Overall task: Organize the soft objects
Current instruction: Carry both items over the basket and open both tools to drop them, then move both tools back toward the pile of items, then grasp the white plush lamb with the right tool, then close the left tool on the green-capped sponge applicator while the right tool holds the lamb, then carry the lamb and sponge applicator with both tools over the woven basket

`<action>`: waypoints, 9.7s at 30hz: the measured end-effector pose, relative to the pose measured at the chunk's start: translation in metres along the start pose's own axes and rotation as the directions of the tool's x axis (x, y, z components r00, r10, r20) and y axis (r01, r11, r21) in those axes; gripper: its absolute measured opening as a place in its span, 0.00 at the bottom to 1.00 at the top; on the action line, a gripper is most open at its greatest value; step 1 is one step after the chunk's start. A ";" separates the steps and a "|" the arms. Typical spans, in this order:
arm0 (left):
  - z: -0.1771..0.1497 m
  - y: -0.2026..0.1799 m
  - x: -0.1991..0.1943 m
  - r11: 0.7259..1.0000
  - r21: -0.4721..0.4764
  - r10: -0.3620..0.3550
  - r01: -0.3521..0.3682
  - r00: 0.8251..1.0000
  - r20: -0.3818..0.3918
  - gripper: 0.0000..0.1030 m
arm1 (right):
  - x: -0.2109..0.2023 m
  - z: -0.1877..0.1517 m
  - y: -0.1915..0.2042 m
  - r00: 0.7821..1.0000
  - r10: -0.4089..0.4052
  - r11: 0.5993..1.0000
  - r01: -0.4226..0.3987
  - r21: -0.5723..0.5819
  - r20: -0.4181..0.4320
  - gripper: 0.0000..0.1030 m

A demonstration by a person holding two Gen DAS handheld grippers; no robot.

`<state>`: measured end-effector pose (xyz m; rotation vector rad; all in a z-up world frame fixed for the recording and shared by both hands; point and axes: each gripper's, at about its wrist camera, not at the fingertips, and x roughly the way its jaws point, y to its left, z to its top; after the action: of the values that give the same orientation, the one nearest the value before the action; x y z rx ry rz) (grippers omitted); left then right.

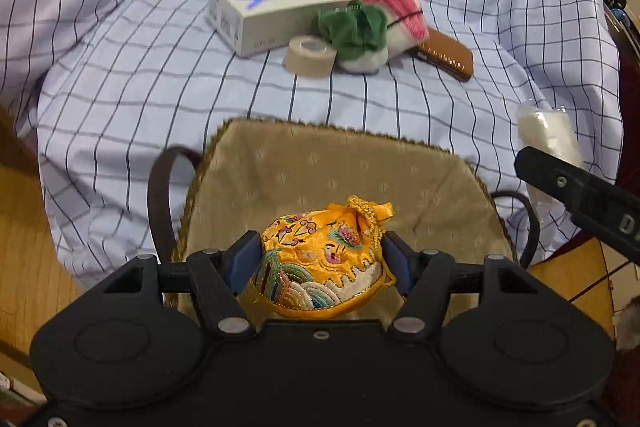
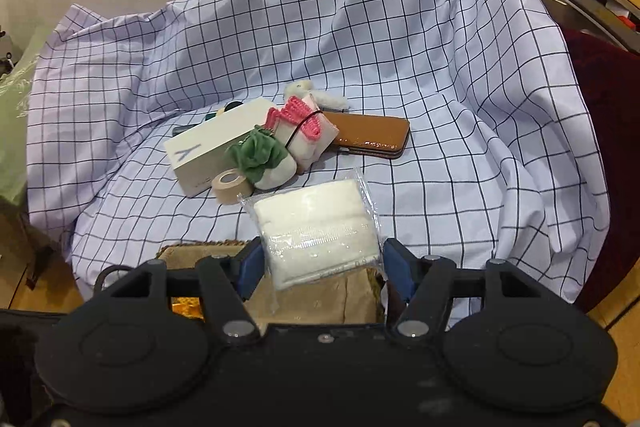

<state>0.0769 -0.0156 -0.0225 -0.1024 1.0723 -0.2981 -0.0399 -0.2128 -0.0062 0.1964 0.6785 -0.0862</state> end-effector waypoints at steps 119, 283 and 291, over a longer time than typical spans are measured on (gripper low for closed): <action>0.180 0.058 0.035 0.970 -0.010 0.238 -0.242 0.947 0.216 0.89 | 0.179 0.144 0.004 0.981 -0.129 0.987 0.112 -0.116 -0.144 0.92; 0.308 0.131 0.157 0.990 -0.105 0.109 -0.099 0.990 0.092 0.52 | 0.394 0.282 0.085 0.986 -0.020 0.939 -0.039 -0.342 -0.166 0.30; 0.289 0.156 0.132 0.980 -0.154 0.146 -0.128 0.983 0.111 0.52 | 0.359 0.266 0.159 0.972 0.152 0.878 -0.215 -0.427 -0.178 0.30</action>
<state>0.4186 0.0777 -0.0317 -0.1750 0.9743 -0.0869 0.4252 -0.1182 -0.0061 -0.1780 0.7976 0.2694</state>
